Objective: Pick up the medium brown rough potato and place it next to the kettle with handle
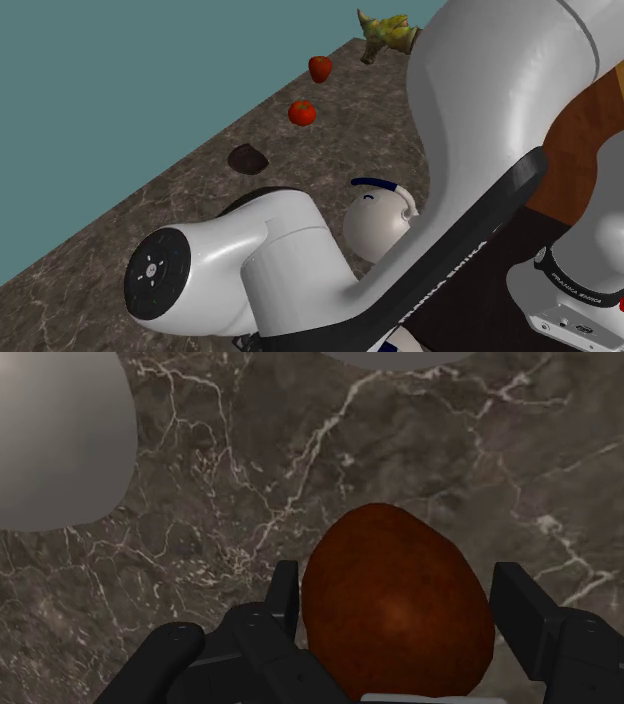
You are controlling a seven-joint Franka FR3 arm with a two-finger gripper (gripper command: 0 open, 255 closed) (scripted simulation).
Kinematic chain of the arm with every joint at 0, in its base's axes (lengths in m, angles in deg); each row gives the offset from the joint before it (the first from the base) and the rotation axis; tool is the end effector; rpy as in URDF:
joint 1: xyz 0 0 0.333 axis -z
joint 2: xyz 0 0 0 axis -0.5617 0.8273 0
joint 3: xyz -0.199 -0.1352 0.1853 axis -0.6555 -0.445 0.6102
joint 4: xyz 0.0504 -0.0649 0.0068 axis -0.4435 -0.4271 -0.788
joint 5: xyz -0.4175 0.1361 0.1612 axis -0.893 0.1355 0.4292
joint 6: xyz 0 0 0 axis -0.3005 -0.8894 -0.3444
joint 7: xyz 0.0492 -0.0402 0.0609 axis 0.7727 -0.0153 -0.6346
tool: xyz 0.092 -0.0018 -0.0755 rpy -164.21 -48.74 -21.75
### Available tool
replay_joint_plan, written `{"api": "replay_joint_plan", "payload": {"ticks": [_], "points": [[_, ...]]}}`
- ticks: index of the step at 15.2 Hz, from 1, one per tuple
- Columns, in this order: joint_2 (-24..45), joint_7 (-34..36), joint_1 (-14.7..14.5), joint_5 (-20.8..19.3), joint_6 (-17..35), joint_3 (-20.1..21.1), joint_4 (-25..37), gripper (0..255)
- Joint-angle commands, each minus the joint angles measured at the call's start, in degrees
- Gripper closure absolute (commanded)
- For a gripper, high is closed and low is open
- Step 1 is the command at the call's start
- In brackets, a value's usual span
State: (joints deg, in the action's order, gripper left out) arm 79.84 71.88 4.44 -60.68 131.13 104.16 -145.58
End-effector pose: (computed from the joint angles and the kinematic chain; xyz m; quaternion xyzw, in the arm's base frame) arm 0.4373 0.4801 0.1743 0.9862 0.0268 -0.0189 0.1622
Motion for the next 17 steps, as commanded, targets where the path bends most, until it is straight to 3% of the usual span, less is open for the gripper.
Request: {"api": "replay_joint_plan", "payload": {"ticks": [1,10,17], "points": [[0.98,0.48,-0.19,-0.47,0.98,-0.22,-0.09,255],[6.17,2.59,-1.09,-2.89,5.64,-1.62,-0.04,255],[6.18,2.61,-1.05,-2.93,5.63,-1.58,-0.03,255]]}}
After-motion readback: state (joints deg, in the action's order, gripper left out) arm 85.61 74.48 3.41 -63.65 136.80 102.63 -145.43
